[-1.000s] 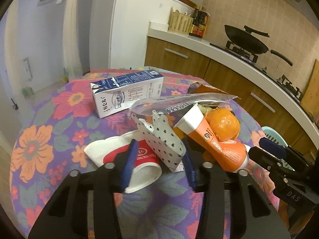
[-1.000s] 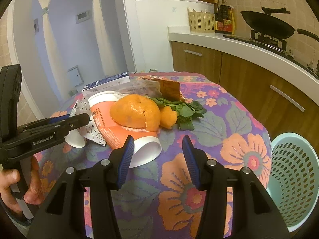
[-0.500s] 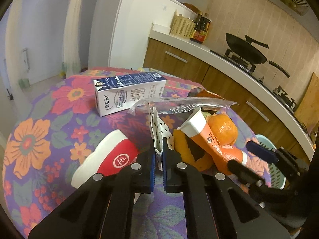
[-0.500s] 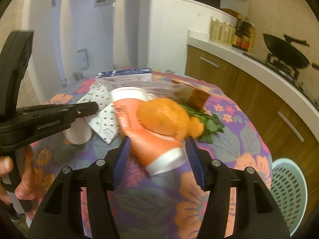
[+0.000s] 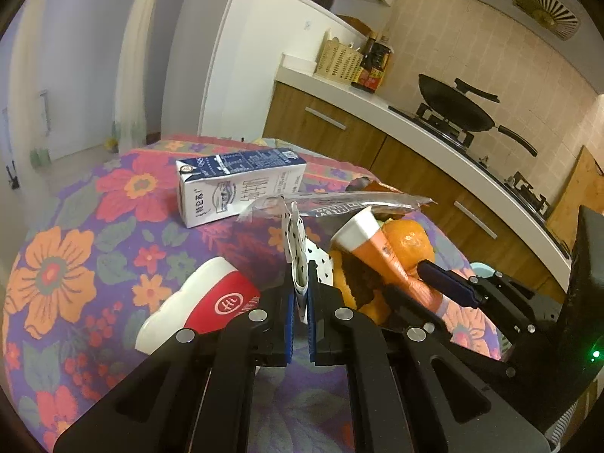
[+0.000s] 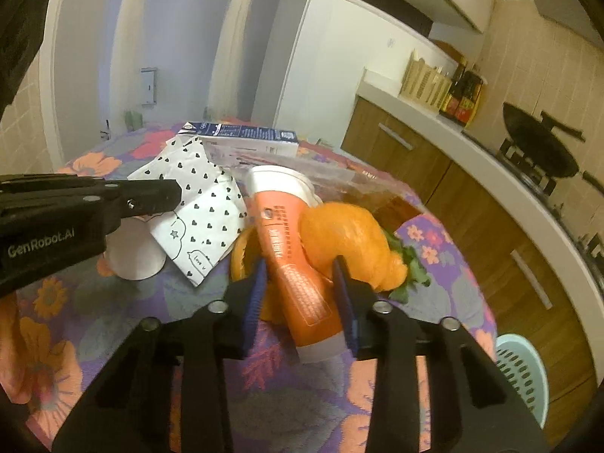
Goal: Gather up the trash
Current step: 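Grasp the orange-and-white paper cup with the right tool and lift it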
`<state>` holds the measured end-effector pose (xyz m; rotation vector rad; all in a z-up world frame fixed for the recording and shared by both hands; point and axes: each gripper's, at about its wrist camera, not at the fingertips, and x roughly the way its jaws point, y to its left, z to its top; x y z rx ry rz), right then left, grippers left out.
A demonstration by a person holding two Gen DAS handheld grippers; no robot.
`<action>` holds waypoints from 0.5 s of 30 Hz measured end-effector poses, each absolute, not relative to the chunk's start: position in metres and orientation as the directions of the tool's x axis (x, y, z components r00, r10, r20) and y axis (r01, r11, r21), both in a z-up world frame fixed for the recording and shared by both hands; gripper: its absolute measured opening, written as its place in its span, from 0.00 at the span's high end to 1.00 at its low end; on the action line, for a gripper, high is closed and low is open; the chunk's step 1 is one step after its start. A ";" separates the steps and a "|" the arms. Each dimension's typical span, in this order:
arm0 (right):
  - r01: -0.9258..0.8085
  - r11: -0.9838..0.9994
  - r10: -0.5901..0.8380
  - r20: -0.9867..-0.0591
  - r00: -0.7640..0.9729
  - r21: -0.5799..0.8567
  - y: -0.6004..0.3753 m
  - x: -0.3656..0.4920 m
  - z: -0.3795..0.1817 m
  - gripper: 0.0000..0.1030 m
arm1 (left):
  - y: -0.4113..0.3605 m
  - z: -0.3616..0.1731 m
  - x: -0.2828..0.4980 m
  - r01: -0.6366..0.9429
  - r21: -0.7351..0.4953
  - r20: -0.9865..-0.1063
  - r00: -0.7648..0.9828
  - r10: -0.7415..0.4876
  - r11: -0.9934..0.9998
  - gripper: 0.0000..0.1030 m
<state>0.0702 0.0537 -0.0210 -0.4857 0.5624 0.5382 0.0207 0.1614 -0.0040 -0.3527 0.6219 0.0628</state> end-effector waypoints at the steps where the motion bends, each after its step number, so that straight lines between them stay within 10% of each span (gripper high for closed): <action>1: -0.592 0.753 0.338 -0.603 0.722 -0.287 0.053 0.068 -0.018 0.77 | 0.161 -0.001 0.018 -0.160 -0.308 -0.574 0.817 -0.049 0.938 0.97; 15: -0.709 0.705 0.605 -0.537 0.588 0.017 -0.005 0.043 0.035 0.86 | 0.146 0.047 -0.018 -0.137 -0.323 -0.453 0.891 -0.026 0.936 0.98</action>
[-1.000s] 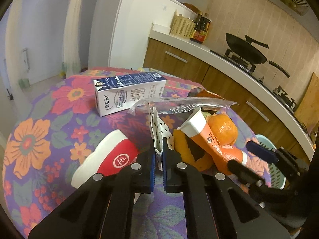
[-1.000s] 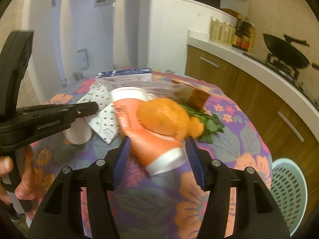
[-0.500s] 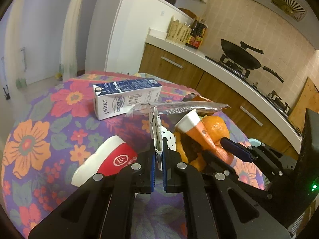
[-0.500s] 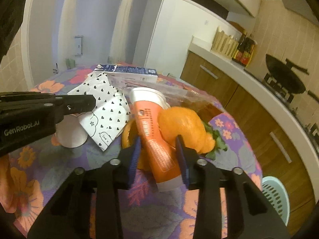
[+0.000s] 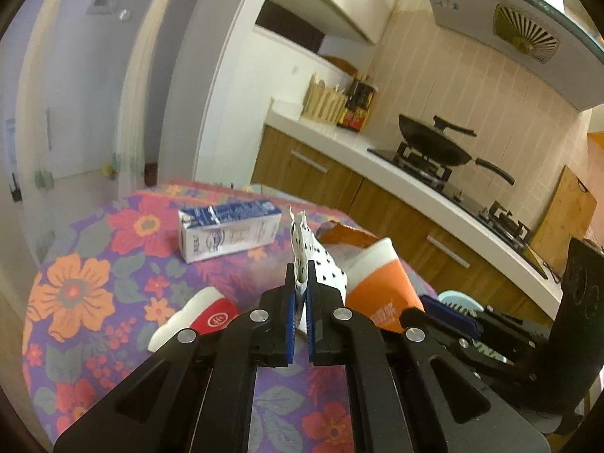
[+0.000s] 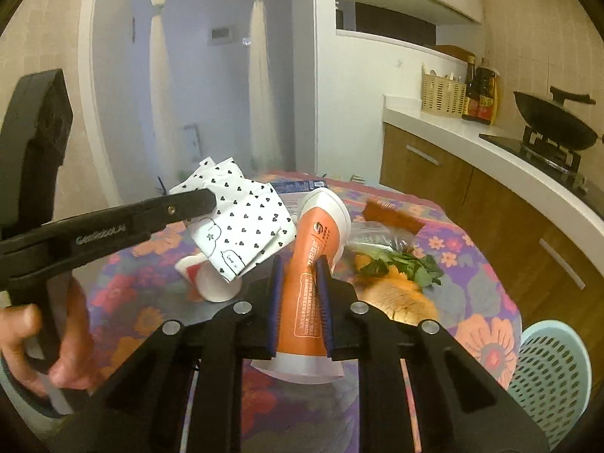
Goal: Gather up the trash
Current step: 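Grasp the orange-and-white paper cup with the right tool and lift it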
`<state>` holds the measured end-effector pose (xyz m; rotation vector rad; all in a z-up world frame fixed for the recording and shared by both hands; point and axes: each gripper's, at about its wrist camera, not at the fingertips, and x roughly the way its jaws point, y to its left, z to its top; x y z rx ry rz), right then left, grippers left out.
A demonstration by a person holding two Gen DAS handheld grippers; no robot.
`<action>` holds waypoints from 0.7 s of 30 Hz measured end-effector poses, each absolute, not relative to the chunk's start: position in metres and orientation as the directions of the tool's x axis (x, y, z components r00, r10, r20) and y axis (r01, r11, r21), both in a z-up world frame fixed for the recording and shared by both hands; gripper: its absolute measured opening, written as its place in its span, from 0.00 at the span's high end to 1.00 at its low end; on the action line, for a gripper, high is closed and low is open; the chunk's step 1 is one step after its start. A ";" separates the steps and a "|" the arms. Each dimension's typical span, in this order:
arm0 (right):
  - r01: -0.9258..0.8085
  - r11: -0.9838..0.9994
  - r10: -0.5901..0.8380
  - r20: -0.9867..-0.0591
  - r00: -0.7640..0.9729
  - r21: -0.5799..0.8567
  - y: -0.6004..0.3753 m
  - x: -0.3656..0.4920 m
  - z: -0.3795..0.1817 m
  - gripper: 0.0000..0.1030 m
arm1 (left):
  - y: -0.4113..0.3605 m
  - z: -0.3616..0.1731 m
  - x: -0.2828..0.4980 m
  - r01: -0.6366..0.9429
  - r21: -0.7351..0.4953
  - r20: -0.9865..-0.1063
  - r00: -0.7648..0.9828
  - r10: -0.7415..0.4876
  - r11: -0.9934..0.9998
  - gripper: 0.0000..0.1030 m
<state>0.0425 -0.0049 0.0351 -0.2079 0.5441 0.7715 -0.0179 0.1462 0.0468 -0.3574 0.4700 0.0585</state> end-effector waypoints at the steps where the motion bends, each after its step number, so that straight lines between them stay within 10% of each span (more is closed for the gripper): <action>1: -0.711 0.703 0.611 -0.533 0.586 0.025 -0.009 0.040 0.037 0.86 | 0.143 0.050 -0.020 -0.134 -0.320 -0.445 0.895 -0.024 0.938 0.98; 21: -0.641 0.764 0.533 -0.630 0.565 0.072 -0.079 0.031 0.024 0.83 | 0.102 0.050 -0.017 -0.094 -0.237 -0.441 0.897 -0.020 0.967 0.98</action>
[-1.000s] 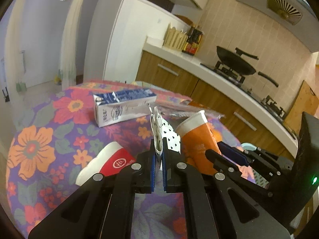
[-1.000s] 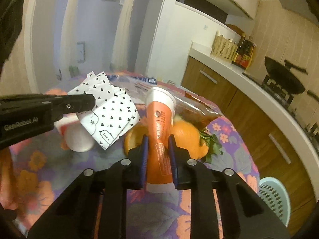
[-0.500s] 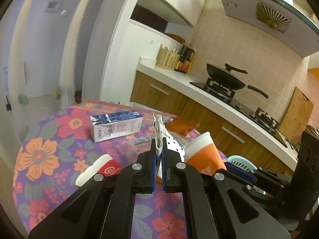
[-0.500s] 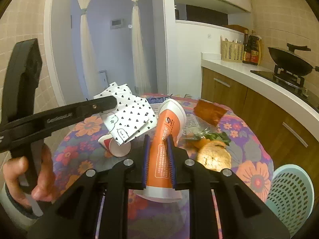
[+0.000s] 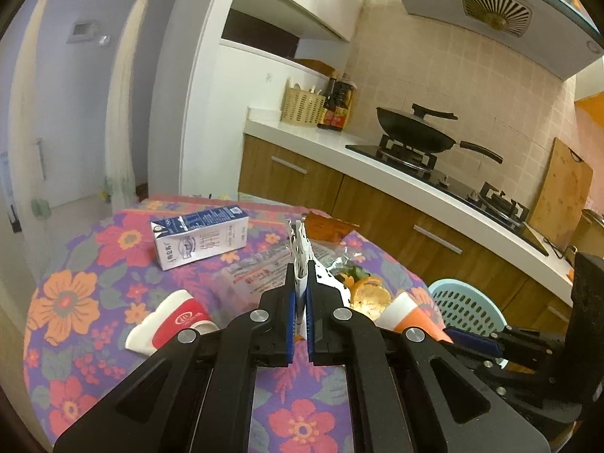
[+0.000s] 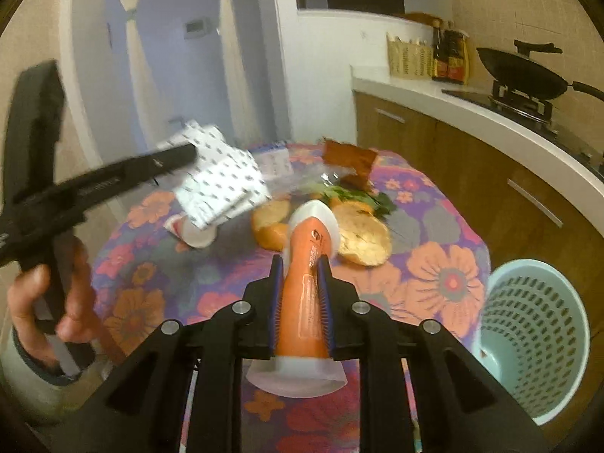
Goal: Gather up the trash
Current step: 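Grasp the orange-and-white paper cup with the right tool and lift it, then move both tools over the blue basket and release the cup and paper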
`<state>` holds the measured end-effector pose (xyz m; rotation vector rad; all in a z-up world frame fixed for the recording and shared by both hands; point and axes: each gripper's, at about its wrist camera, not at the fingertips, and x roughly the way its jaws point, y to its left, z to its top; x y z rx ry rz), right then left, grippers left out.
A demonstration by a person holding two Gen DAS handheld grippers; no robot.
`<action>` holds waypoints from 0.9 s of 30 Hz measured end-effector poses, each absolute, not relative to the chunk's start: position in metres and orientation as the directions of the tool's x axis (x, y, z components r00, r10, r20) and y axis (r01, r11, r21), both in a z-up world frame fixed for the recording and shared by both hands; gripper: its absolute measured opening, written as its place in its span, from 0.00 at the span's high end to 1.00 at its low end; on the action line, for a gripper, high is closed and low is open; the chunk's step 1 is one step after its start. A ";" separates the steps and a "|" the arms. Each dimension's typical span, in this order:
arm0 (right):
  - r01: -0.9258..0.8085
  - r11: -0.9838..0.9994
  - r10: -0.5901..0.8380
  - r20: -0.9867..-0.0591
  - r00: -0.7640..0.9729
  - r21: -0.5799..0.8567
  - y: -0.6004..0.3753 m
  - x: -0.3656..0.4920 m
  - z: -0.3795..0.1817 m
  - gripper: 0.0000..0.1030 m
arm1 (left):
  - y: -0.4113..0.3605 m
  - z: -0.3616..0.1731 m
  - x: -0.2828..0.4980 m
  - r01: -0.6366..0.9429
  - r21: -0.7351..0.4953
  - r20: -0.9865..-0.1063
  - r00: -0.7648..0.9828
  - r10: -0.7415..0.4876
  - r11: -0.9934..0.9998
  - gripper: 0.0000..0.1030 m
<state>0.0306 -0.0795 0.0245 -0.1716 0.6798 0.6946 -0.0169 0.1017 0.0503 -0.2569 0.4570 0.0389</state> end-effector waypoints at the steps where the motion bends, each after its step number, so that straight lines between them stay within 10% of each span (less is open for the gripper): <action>1: -0.630 0.775 0.506 -0.654 0.562 0.059 -0.078 0.034 0.021 0.83 | 0.103 0.050 -0.017 -0.097 -0.236 -0.438 0.899 -0.017 0.967 0.98; 7: -0.575 0.816 0.396 -0.774 0.493 0.051 -0.069 0.053 -0.009 0.77 | 0.105 0.046 -0.018 -0.094 -0.241 -0.447 0.894 -0.025 0.966 0.98; 27: -0.288 0.958 0.223 -0.610 0.761 -0.009 -0.222 0.063 0.041 0.79 | -0.035 0.051 0.073 0.241 -0.278 -0.508 0.785 -0.355 0.930 0.98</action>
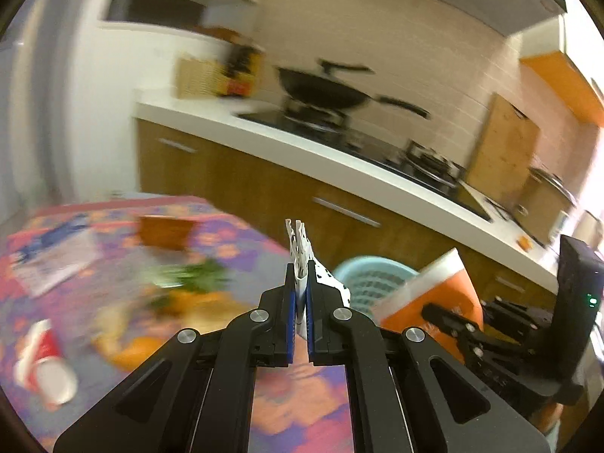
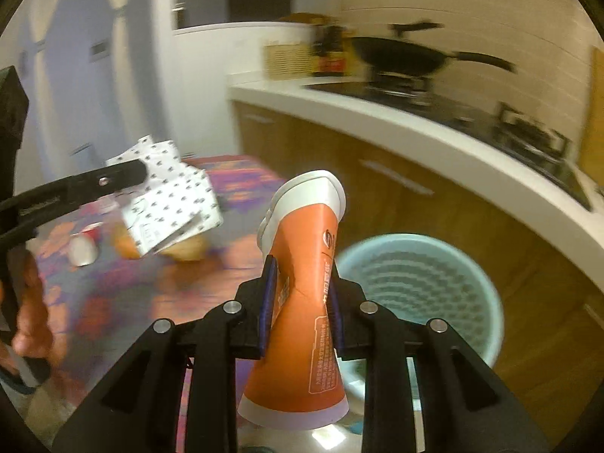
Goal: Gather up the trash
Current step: 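Move both tools over the blue basket and release the cup and paper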
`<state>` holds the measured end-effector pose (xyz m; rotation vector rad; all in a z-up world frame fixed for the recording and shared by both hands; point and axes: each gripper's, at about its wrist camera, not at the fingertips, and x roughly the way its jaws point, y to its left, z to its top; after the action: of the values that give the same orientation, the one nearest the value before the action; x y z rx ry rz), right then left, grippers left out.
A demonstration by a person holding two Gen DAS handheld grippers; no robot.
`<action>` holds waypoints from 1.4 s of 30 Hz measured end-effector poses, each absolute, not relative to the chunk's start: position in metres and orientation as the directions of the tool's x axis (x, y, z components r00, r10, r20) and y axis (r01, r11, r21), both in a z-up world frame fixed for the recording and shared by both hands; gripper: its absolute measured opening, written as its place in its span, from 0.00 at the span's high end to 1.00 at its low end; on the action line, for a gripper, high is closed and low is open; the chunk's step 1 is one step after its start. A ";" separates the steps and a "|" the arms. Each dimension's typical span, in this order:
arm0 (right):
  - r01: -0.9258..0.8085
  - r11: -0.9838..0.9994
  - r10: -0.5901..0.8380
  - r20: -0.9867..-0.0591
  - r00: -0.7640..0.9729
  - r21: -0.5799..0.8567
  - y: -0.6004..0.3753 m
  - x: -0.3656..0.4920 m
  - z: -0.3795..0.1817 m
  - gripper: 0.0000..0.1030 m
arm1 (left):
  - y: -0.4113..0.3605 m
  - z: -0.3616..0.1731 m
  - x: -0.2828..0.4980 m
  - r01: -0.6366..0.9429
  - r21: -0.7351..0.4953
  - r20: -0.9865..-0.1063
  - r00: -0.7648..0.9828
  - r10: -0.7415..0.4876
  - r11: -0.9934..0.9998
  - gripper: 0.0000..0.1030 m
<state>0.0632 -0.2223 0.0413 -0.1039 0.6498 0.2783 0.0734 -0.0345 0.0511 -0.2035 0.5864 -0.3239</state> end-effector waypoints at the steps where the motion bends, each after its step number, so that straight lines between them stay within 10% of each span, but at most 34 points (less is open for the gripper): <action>1: -0.260 0.966 0.202 -0.610 0.766 -0.007 -0.233 0.068 0.040 0.79 | -0.051 0.046 0.085 0.283 -0.293 -0.526 0.750 -0.401 0.913 0.98; 22: 0.060 0.984 0.100 -0.807 0.581 0.166 -0.336 0.166 -0.088 0.78 | -0.197 -0.060 0.194 0.379 -0.179 -0.758 0.535 -0.374 0.908 0.94; 29: 0.057 0.980 0.125 -0.811 0.572 0.191 -0.338 0.166 -0.087 0.76 | -0.204 -0.056 0.194 0.388 -0.148 -0.757 0.547 -0.357 0.909 0.57; 42: 0.038 0.979 0.124 -0.731 0.671 0.201 -0.333 0.122 -0.035 0.66 | -0.169 -0.015 0.146 0.404 -0.159 -0.666 0.630 -0.400 0.901 0.47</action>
<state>0.1218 -0.3327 -0.0354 0.2060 0.8348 0.0490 0.1461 -0.1694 -0.0148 0.0063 0.7613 -0.4606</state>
